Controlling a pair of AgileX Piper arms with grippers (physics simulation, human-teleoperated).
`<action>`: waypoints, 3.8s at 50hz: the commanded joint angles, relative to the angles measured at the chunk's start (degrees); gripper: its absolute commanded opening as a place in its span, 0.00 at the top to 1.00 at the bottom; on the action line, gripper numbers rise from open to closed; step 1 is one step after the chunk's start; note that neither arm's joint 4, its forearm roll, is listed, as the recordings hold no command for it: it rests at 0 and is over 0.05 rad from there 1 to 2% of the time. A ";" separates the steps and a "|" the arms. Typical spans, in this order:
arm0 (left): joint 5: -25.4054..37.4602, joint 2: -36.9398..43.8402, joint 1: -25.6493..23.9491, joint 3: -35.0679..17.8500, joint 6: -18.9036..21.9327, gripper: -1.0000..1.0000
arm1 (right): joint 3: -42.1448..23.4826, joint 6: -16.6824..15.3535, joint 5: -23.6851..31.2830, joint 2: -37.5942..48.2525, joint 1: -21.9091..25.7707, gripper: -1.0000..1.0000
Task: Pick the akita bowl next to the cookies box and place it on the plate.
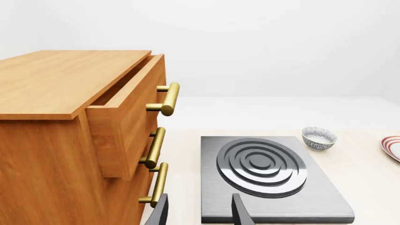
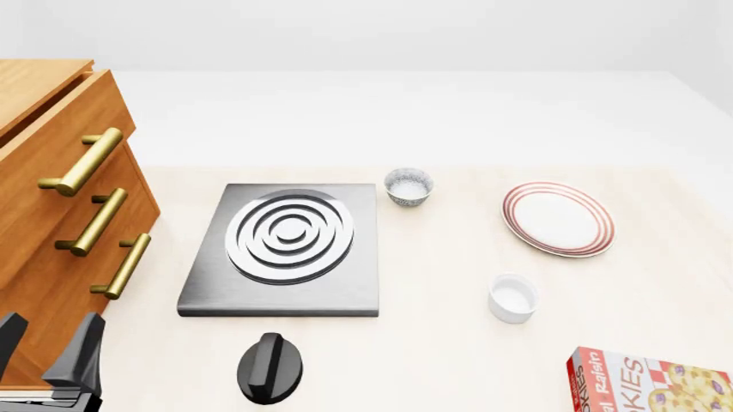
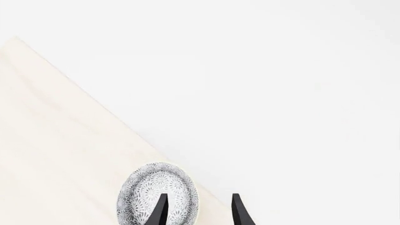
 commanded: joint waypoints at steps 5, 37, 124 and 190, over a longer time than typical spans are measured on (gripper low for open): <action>0.00 0.00 0.00 0.00 0.00 0.00 | -0.25 -1.09 -1.92 3.08 -0.51 0.00; 0.00 0.00 0.00 0.00 0.00 0.00 | 1.05 -2.08 -7.11 10.93 -0.57 0.00; 0.00 0.00 0.00 0.00 0.00 0.00 | 12.43 27.16 0.16 -29.52 45.55 1.00; 0.00 0.00 0.00 0.00 0.00 0.00 | 1.80 18.96 -12.16 8.21 42.38 1.00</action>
